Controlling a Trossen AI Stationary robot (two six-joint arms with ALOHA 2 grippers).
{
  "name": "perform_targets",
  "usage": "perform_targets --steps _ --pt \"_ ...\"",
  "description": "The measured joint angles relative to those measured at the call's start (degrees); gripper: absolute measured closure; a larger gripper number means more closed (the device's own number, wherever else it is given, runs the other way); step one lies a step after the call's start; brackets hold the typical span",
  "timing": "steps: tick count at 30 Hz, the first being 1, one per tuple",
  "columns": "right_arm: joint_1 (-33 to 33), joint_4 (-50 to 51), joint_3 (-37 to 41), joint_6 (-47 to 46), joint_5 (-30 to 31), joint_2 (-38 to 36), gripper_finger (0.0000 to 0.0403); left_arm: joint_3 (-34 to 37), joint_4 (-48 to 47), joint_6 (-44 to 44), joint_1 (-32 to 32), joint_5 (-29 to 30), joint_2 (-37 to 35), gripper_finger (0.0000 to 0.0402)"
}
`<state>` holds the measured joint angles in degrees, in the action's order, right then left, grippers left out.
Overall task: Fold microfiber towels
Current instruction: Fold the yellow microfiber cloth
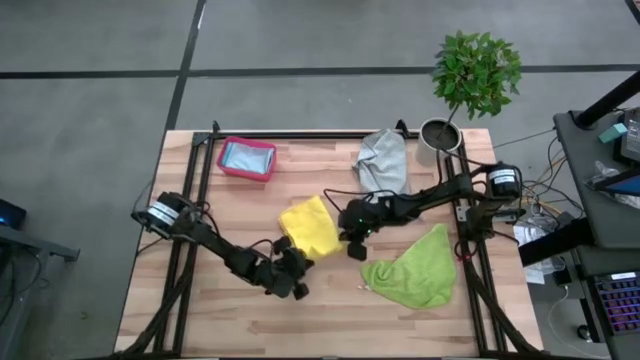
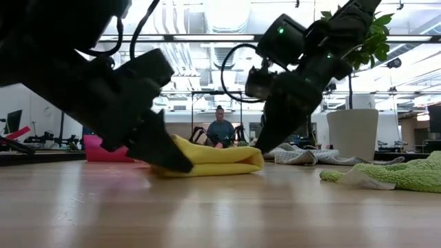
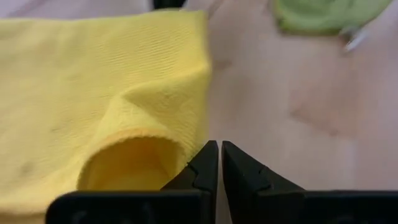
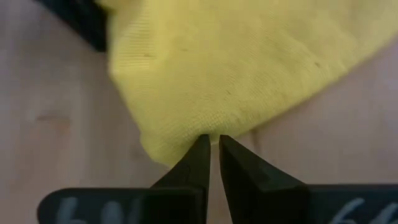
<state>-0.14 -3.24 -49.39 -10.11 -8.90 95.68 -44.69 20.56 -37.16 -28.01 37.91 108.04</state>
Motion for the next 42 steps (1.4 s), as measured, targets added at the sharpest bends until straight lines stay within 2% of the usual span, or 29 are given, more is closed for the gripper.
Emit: perform_targets --steps 5,8,12,16,21,26,30,34,42 --pt "3.9 -5.5 0.3 -3.5 0.1 0.5 0.0375 -0.1 -21.4 -7.3 -0.1 -0.7 -6.5 0.0394" --pt "5.7 -6.1 -1.1 -3.4 2.5 0.5 0.0375 0.0 -33.1 -8.8 -0.6 -3.6 -11.2 0.0394" --pt "6.5 -6.4 -3.0 -0.5 5.5 0.1 0.0375 0.2 -37.7 -7.6 -1.3 -7.1 -16.4 0.0394" --pt "7.4 -6.6 -4.0 1.8 10.1 0.1 0.0375 0.3 -37.0 -5.8 -1.9 -7.3 -18.9 0.0394" --pt "7.4 -7.4 -4.4 2.2 10.1 0.1 0.0363 0.4 -34.9 -5.6 -2.2 -6.8 -17.9 0.0394" --pt "8.2 -7.4 -4.5 1.7 9.4 0.1 0.0311 0.9 -31.4 -5.9 -2.7 -5.3 -15.0 0.0394" --pt "8.5 -8.1 -4.5 1.4 10.2 1.8 0.0263 1.1 -29.5 -6.0 -2.8 -1.3 -12.4 0.0394" --pt "8.7 -9.7 -4.4 2.2 10.4 4.5 0.0235 1.1 -29.4 -6.4 -2.6 -0.5 -10.6 0.0394" --pt "8.6 -12.8 -4.4 3.7 10.6 5.3 0.0242 1.2 -28.1 -7.5 -2.2 0.5 -7.9 0.0394"
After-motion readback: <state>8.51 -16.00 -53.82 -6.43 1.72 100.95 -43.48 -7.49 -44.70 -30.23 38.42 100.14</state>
